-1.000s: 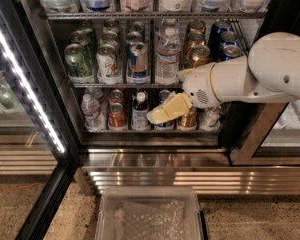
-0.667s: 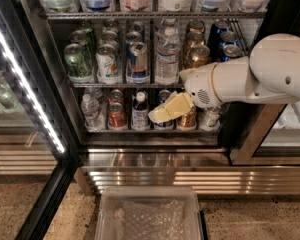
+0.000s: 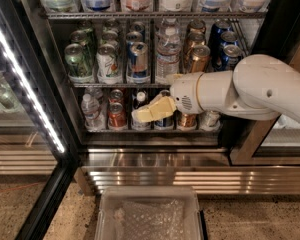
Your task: Pick 7up can from middle shelf of fridge
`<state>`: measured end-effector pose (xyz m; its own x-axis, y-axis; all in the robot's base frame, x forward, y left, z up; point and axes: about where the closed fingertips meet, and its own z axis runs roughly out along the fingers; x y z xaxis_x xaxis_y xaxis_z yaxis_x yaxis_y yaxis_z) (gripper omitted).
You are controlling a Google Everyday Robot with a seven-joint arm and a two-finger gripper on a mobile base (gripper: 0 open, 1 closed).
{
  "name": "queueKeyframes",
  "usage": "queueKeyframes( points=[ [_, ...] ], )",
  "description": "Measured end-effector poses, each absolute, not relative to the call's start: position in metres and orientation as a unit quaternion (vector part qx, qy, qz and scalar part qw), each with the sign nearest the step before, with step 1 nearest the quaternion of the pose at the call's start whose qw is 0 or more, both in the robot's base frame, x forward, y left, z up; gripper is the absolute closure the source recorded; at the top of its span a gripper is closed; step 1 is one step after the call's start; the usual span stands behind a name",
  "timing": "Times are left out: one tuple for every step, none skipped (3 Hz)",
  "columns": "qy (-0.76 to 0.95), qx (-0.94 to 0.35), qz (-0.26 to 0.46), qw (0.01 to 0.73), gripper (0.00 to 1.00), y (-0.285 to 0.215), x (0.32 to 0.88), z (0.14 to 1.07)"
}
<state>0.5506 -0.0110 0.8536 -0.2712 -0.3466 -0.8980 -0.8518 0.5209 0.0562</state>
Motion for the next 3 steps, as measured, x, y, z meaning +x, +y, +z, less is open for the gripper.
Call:
queueKeyframes(
  points=[
    [0.744, -0.402, 0.282, 0.453, 0.17, -0.0053, 0.5511, 0.8562],
    [0.744, -0.402, 0.282, 0.453, 0.39, -0.0053, 0.5510, 0.8562],
    [0.747, -0.392, 0.285, 0.455, 0.35, -0.0041, 0.5476, 0.8523]
  ],
)
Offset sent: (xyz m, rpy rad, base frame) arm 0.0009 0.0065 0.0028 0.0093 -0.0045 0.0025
